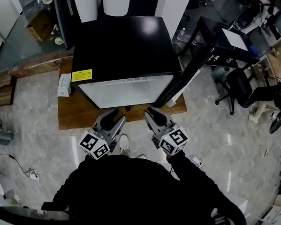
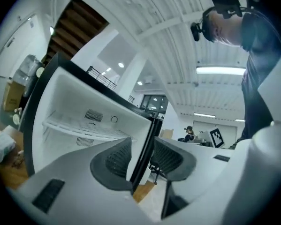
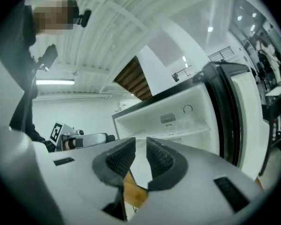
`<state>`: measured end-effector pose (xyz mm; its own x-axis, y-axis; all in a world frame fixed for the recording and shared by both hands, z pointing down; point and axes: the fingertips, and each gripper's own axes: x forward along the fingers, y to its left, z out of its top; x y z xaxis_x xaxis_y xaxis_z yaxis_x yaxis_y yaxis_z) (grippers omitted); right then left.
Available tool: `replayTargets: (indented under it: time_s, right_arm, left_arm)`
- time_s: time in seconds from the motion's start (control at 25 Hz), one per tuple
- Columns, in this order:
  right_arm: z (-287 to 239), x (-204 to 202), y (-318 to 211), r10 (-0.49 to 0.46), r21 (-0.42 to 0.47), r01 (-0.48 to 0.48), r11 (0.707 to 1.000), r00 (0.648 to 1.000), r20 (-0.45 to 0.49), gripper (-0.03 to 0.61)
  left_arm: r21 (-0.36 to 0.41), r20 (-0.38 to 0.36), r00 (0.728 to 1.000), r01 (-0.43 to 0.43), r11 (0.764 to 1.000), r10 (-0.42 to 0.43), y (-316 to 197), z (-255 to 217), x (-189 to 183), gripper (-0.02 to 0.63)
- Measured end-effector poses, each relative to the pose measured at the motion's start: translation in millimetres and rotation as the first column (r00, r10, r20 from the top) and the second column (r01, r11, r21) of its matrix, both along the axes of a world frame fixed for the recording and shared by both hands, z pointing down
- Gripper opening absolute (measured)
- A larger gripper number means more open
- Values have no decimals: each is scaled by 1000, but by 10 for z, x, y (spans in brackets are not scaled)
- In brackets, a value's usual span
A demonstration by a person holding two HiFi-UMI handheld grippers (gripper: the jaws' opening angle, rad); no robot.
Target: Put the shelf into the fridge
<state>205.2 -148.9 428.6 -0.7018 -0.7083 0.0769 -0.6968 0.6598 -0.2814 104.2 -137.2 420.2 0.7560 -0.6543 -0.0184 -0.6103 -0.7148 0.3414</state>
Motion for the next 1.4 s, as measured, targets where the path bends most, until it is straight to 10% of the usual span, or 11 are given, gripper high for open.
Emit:
replayTargets:
  time_s: [0.6,1.4]
  right_arm:
    - [-411,-28,1122,-135,159,146,976,988,-78,21]
    - [-433,-95,1506,-190,154,199,968,979,-69,8]
  left_arm:
    - [107,163,986,-38,993,20,1075,-297,294,6]
    - [119,186,982,-2,993,-20,1512,-334,296,6]
